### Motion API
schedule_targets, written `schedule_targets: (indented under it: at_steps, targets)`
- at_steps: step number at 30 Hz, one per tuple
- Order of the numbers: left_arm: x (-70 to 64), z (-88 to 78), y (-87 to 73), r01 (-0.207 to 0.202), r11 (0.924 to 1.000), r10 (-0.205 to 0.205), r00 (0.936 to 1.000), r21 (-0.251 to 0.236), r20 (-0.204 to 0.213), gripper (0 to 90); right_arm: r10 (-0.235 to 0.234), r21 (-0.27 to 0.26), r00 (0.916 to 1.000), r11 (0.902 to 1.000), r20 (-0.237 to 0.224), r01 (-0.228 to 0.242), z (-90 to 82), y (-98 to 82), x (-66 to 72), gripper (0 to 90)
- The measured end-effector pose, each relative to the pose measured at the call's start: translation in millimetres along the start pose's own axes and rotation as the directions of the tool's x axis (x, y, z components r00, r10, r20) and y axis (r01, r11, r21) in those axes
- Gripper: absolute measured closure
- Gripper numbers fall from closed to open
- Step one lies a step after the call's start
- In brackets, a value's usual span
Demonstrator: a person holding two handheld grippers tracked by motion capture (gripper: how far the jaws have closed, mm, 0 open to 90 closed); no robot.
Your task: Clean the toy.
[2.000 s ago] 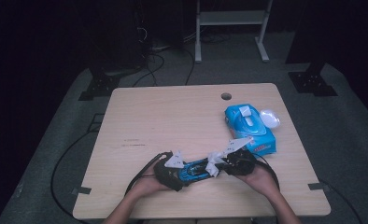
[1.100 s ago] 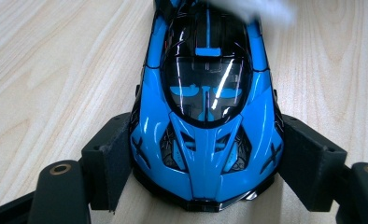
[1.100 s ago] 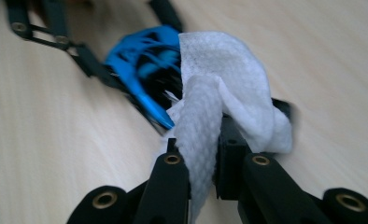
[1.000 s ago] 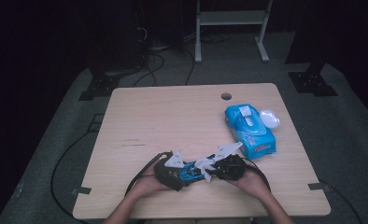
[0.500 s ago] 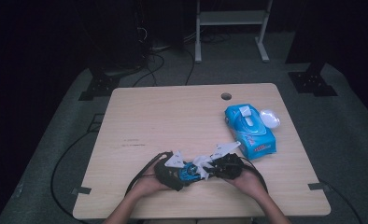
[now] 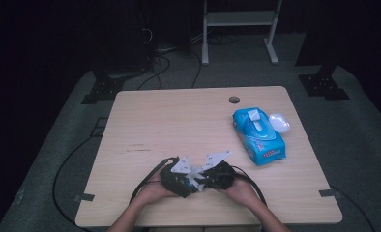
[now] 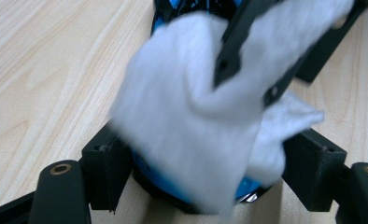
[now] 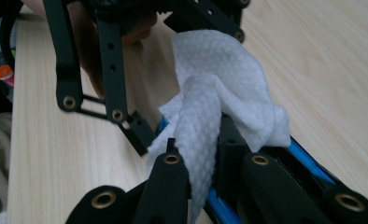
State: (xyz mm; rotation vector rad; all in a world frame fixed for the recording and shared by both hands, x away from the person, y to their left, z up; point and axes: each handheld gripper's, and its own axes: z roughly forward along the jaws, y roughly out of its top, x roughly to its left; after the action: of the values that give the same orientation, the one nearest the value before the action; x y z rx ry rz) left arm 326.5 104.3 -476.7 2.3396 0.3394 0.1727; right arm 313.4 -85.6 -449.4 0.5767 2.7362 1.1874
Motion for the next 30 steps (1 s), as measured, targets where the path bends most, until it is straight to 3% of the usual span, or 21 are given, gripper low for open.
schedule_targets:
  at_steps: [2, 4, 8, 10, 12, 14, 16, 20, 24, 25, 30]
  targets:
    - [0.0, 0.7, -0.2, 0.004, 1.0, -0.004, 1.0, -0.006, 0.001, 25.5, 0.017, 0.001, 0.9998, 0.9999, -0.006, -0.017, 6.0, 3.9, -0.5, 83.8]
    - [0.1, 0.8, -0.2, 0.007, 1.0, -0.007, 1.0, -0.006, 0.003, 25.5, 0.036, 0.002, 0.9984, 0.9994, -0.043, -0.035, 17.3, 7.9, 1.5, 83.8]
    - [0.2, 0.3, 0.0, 0.001, 1.0, -0.001, 1.0, -0.001, 0.005, 25.5, 0.031, 0.032, 0.9976, 0.9991, -0.061, -0.029, 25.5, 18.5, 2.6, 83.9]
    - [0.1, 0.5, -0.3, 0.004, 1.0, -0.004, 1.0, -0.005, 0.004, 25.5, 0.032, 0.033, 0.9987, 0.999, -0.039, -0.031, 19.9, 17.0, -3.0, 83.9]
    - [0.2, 0.5, -0.1, 0.002, 1.0, -0.002, 1.0, -0.003, 0.001, 25.5, 0.067, 0.018, 0.9977, 0.9976, -0.014, -0.067, 10.0, 12.3, -12.5, 84.0]
    - [0.2, 0.4, 0.0, 0.001, 1.0, -0.001, 1.0, -0.002, 0.001, 25.5, 0.085, 0.012, 0.9951, 0.9963, 0.052, -0.086, 1.7, 10.2, -20.7, 84.0]
    - [-0.1, 0.7, 0.0, 0.005, 1.0, -0.005, 1.0, -0.004, 0.001, 25.5, 0.105, 0.01, 0.993, 0.9943, 0.054, -0.106, 1.9, 10.0, -22.5, 84.0]
    - [0.7, 0.4, -0.4, 0.016, 0.9999, -0.016, 0.9999, -0.002, 0.005, 25.4, 0.074, 0.02, 0.9961, 0.9969, 0.048, -0.075, 19.1, 17.5, -13.0, 84.1]
    - [0.7, 0.4, -0.7, 0.012, 0.9999, -0.012, 0.9999, -0.006, 0.005, 25.4, 0.072, 0.036, 0.9969, 0.9967, 0.032, -0.073, 20.5, 20.6, -15.2, 84.1]
    - [0.5, 0.7, 0.0, 0.007, 1.0, -0.007, 1.0, -0.002, 0.004, 25.5, 0.073, 0.037, 0.9962, 0.9965, 0.048, -0.075, 14.9, 17.9, -20.4, 84.1]
    - [0.5, 0.5, -0.1, 0.003, 1.0, -0.003, 1.0, -0.002, 0.0, 25.5, 0.137, 0.024, 0.9808, 0.9896, 0.138, -0.142, -3.8, 4.7, -42.2, 84.1]
